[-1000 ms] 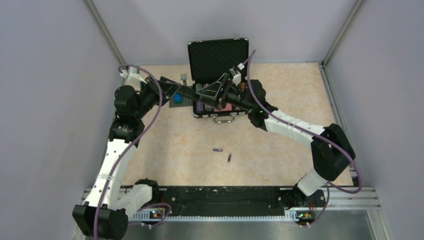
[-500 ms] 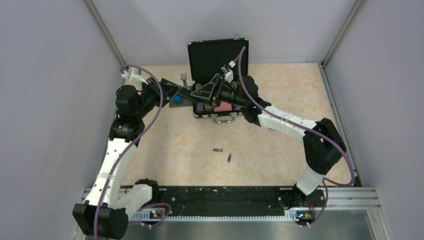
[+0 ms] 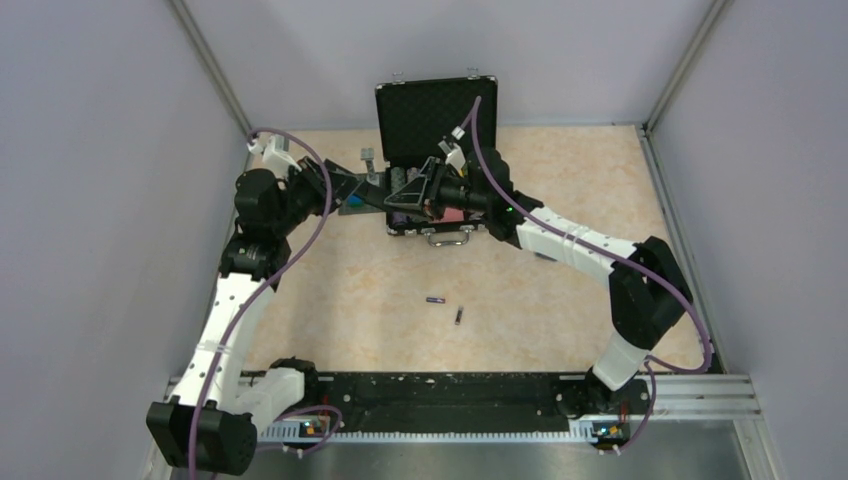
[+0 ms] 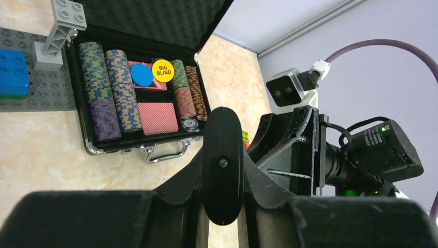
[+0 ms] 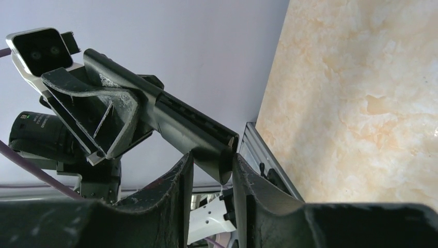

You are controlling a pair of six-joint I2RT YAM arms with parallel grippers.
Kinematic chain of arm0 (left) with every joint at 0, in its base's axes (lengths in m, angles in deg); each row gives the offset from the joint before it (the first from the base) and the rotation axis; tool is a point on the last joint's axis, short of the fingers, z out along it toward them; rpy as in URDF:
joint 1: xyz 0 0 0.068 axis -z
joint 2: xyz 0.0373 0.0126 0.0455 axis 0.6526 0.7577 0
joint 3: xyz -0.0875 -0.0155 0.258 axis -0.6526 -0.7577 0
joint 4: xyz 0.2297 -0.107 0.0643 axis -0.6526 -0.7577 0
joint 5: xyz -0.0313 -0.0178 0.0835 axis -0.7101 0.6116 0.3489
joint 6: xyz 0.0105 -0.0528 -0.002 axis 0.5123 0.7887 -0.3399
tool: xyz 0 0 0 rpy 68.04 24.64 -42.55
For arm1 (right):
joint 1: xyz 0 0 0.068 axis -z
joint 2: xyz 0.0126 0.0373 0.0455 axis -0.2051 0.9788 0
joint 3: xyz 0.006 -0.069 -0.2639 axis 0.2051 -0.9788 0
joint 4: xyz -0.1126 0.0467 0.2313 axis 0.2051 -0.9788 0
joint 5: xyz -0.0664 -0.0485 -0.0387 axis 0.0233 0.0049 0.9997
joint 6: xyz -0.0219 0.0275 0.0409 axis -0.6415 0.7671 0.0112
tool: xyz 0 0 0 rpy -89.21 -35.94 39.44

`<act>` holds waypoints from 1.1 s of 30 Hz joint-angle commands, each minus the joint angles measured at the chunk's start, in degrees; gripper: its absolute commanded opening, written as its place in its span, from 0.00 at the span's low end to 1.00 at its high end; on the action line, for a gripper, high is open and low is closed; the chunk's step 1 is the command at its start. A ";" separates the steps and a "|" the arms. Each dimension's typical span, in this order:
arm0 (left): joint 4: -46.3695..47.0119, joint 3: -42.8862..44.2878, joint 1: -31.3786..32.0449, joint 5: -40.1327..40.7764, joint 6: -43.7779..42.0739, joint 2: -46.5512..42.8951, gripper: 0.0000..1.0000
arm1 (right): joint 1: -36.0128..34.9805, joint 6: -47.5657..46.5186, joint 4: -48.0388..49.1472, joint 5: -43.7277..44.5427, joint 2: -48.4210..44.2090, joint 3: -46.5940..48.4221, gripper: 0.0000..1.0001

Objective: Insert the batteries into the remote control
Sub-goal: Remove the battery cover from the remote control.

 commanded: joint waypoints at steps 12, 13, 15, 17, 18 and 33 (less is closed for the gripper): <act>1.52 -0.89 0.02 -0.03 -5.14 -0.96 0.00 | -0.47 -0.89 3.38 0.05 -3.19 1.16 0.03; 1.51 -1.20 0.02 0.04 -4.98 -0.98 0.00 | -0.45 -0.40 4.80 0.28 -3.36 0.64 0.00; 1.55 -2.03 0.02 0.53 -4.91 -1.05 0.00 | -0.45 0.70 8.38 1.08 -3.65 -0.33 0.00; 1.50 -2.69 0.02 0.64 -4.88 -1.08 0.00 | -0.41 1.24 11.50 1.85 -3.97 -0.88 0.00; 1.49 -3.11 0.02 0.84 -4.87 -1.24 0.00 | -0.42 1.45 12.87 2.44 -4.03 -1.18 0.00; -2.10 -9.53 0.02 10.62 -5.95 -2.19 0.00 | 1.09 1.60 10.54 8.25 -8.06 -9.50 0.00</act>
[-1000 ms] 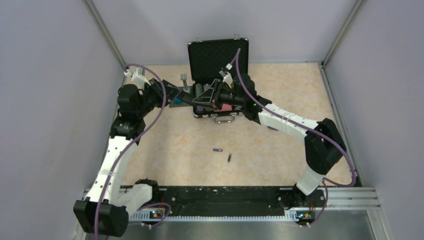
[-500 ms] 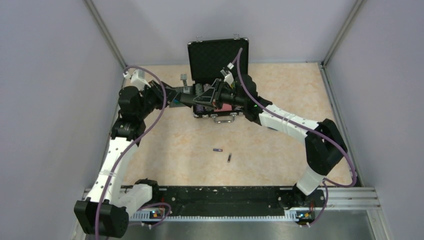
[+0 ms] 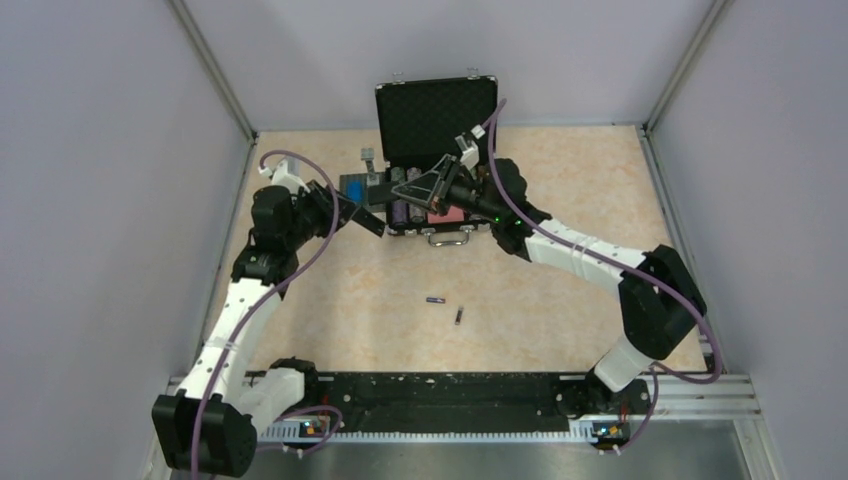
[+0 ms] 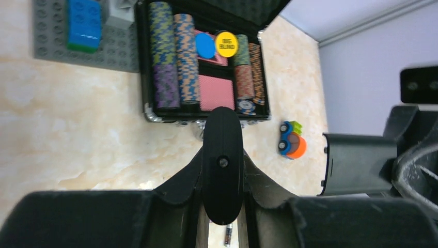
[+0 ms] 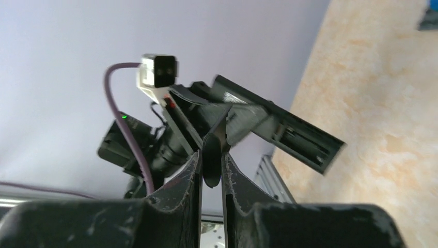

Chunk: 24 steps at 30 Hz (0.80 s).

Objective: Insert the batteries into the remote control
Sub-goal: Remove the battery cover from the remote control, then place the battery cover at the center of the board.

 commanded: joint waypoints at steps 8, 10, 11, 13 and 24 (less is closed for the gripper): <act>1.21 -4.69 0.18 1.03 -1.00 -3.07 0.00 | 7.95 -6.76 -31.73 11.93 -13.35 -17.66 0.00; 2.22 -5.45 0.18 -1.21 -0.76 -2.97 0.00 | 9.81 -5.04 -36.17 12.47 -14.25 -20.72 0.00; 2.69 -5.75 0.18 -2.42 -0.67 -2.80 0.00 | 10.52 -4.16 -36.47 12.61 -14.64 -22.34 0.00; 4.25 -6.47 0.18 -4.75 -0.66 -2.36 0.00 | 11.28 -3.34 -37.48 14.13 -15.13 -24.32 0.00; 5.87 -0.51 0.22 -27.38 -7.12 3.93 0.00 | 11.45 -8.23 -43.40 27.81 -15.43 -29.63 0.01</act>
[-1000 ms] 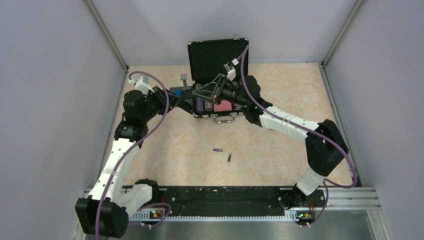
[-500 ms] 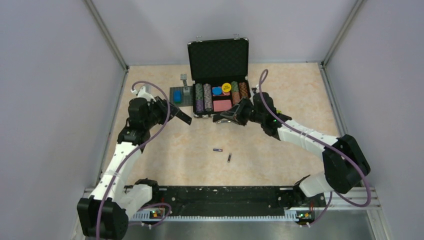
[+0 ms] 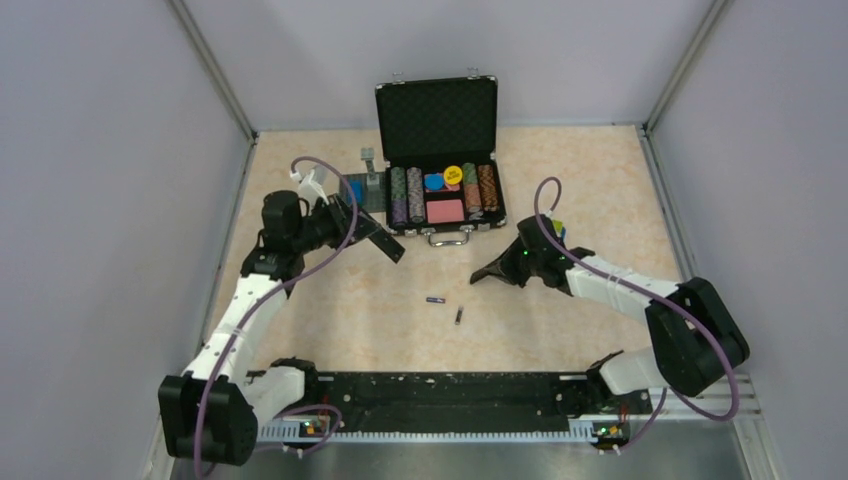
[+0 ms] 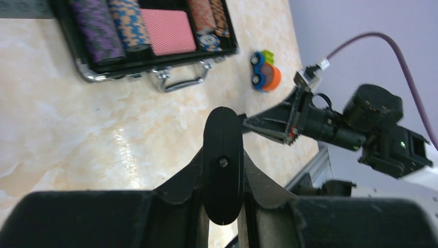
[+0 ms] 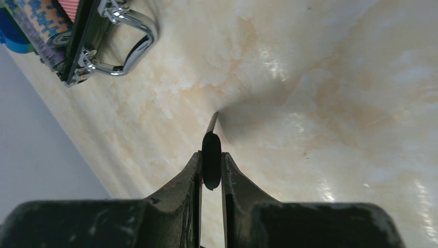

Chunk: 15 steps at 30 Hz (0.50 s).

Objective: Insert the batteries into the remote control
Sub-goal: Place the battery cover at the center of the board.

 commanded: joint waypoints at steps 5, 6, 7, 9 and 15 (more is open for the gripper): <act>8.19 5.09 0.18 -18.68 -5.62 2.23 0.00 | 0.34 -2.53 -6.82 10.99 -4.71 -5.97 0.20; 9.27 4.75 0.18 -19.54 -6.17 1.89 0.00 | 0.38 -2.38 -7.49 11.47 -5.19 -6.19 0.22; 10.00 4.40 0.18 -20.16 -6.63 1.68 0.00 | 0.38 -2.44 -8.10 12.03 -5.69 -6.43 0.25; 10.45 4.22 0.18 -21.59 -7.72 1.66 0.00 | 0.30 -3.66 -9.35 12.65 -6.63 -6.29 0.35; 7.66 5.47 0.15 -24.48 -9.72 2.40 0.00 | 0.19 -7.23 -14.78 13.65 -9.05 -3.92 0.58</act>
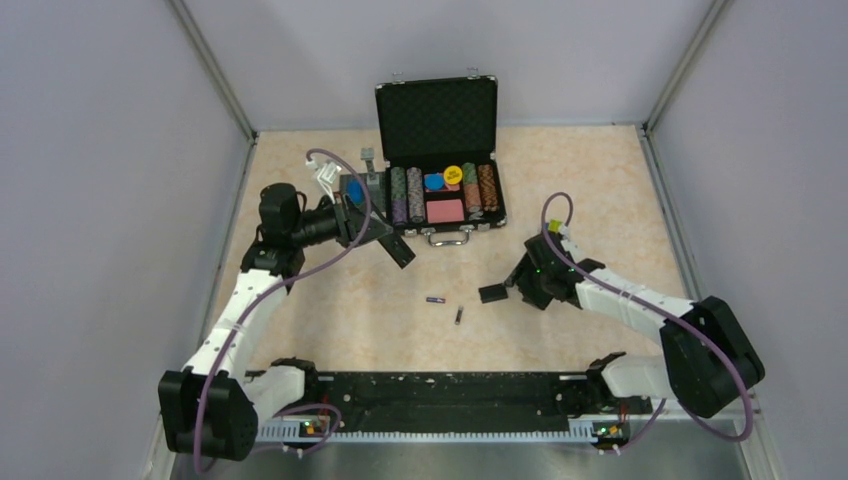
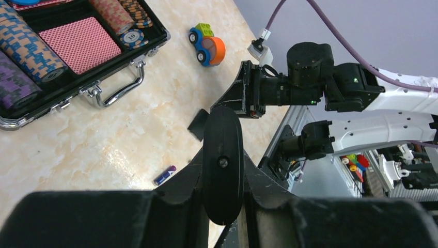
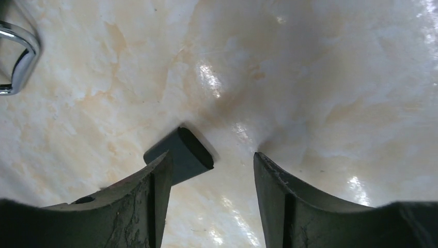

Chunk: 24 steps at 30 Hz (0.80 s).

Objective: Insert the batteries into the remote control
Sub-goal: Place the battery cover at the center of the board, then pick up the battery from the center of the board.

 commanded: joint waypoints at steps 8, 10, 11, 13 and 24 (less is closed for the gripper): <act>-5.32 2.40 0.13 3.00 -3.98 -3.70 0.00 | -11.82 -7.44 -5.86 4.93 -3.03 9.53 0.56; -5.93 1.74 0.15 6.41 -3.75 -5.73 0.00 | -15.15 -7.88 -5.70 5.48 -1.80 11.15 0.54; -6.22 1.38 0.15 8.29 -3.60 -6.60 0.00 | -16.44 -8.01 -5.77 5.52 -0.92 11.86 0.53; -6.93 0.65 0.15 11.63 -3.38 -8.65 0.00 | -18.86 -7.83 -5.82 4.91 1.58 13.12 0.49; -8.29 -3.92 0.15 24.25 -1.49 -17.55 0.00 | -27.58 -6.23 -10.19 8.29 20.72 25.35 0.46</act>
